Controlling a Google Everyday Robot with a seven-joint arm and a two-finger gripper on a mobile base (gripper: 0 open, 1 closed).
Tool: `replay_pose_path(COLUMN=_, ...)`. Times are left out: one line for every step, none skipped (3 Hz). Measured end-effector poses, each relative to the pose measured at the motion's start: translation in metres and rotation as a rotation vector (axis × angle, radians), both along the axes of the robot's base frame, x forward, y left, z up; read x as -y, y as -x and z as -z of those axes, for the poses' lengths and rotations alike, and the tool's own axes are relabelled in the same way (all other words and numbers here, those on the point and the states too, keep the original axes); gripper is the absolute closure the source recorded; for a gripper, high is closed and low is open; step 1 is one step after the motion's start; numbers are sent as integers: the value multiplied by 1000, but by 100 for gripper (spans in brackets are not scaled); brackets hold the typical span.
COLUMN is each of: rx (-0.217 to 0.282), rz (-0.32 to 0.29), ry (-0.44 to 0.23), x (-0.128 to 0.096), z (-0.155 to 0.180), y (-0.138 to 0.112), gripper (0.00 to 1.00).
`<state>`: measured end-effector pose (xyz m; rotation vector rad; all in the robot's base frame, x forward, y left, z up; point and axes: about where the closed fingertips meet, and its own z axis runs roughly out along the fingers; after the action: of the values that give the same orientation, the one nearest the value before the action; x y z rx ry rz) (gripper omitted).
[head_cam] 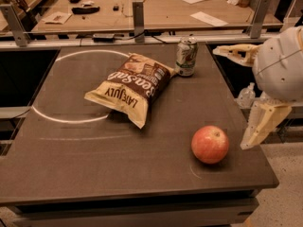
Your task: Pick brown chip bag
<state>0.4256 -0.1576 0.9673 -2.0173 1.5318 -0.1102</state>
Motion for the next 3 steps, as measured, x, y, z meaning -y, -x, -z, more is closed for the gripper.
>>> replay_pose_path(rx=96, rz=-62, ry=-54, x=-30, z=4, y=-15, gripper=0)
replay_pose_path(rx=114, rz=-105, ry=-71, x=-52, z=7, y=-35, gripper=0)
replay_pose_path(rx=91, rz=-114, ry=-94, x=-69, z=18, y=-58, gripper=0)
